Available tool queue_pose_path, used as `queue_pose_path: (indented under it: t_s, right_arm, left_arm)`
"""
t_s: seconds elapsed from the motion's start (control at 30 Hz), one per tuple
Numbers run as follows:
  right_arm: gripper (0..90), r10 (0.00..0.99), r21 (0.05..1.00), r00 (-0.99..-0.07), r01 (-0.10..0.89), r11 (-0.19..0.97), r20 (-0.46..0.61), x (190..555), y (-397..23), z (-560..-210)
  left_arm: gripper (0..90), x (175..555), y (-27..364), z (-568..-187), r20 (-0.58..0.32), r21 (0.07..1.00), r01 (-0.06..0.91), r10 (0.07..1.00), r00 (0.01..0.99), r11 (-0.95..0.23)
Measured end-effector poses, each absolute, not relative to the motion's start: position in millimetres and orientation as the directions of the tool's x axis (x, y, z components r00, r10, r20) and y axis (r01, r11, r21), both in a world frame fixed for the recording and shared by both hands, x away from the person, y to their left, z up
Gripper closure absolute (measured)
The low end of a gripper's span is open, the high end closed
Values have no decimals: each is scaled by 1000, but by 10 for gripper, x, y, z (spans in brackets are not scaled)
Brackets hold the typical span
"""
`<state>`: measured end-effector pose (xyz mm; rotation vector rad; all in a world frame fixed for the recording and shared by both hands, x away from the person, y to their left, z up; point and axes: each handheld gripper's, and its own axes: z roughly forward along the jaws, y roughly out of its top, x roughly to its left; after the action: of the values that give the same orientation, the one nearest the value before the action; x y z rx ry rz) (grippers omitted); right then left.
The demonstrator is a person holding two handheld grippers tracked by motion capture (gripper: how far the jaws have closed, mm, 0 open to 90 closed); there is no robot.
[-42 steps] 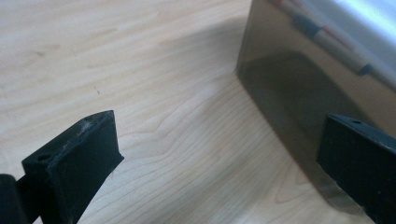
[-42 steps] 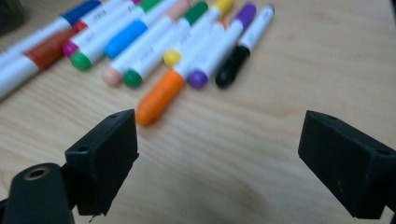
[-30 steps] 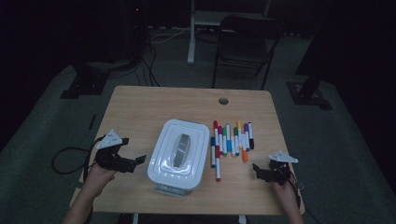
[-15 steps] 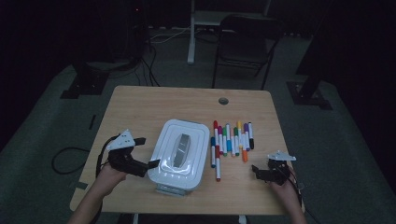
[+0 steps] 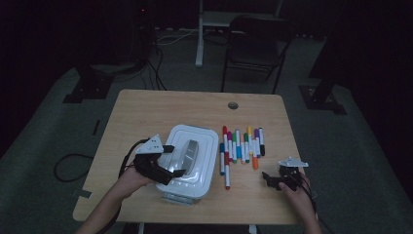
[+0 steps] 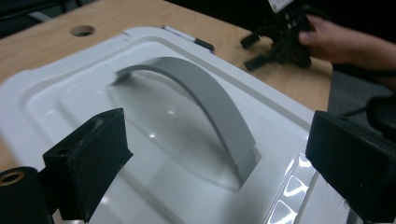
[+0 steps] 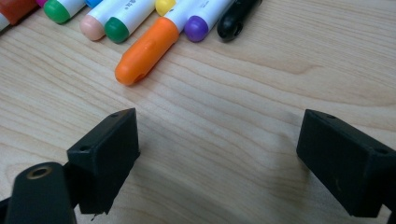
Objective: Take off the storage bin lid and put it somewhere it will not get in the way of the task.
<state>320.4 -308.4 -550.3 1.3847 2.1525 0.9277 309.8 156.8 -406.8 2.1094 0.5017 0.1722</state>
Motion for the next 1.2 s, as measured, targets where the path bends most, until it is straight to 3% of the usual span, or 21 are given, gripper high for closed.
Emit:
queue_pose_path:
  t_s: [0.2, 0.27, 0.3, 0.4, 0.6, 0.83, 1.2]
  right_arm:
    - [125, 908, 722, -419, 631, 283, 10, 3219, -3075, -5502]
    - [125, 908, 722, -420, 630, 284, 10, 3219, -3075, -5502]
    - [125, 908, 723, -419, 631, 282, 11, 3219, -3074, -5503]
    - [125, 908, 723, -419, 631, 283, 10, 3220, -3074, -5502]
    - [125, 908, 723, -419, 631, 283, 10, 3219, -3075, -5502]
    - [126, 903, 723, -429, 627, 290, 10, 3224, -3066, -5503]
    - [126, 903, 723, -429, 627, 289, 11, 3224, -3066, -5503]
  left_arm:
    - [224, 3185, 1445, -4098, -78, 811, 285, 389, 918, -510]
    - [237, 3213, 1435, -4113, -96, 807, 292, 375, 922, -513]
    - [321, 3223, 1429, -4124, -103, 808, 291, 365, 925, -511]
    - [426, 3227, 1418, -4151, -110, 817, 287, 353, 929, -501]
    - [478, 3209, 1393, -4162, -82, 800, 262, 334, 939, -540]
    - [600, 3205, 1376, -4198, -79, 779, 260, 322, 944, -570]
    - [708, 3131, 1390, -4117, -136, 804, 272, 281, 950, -530]
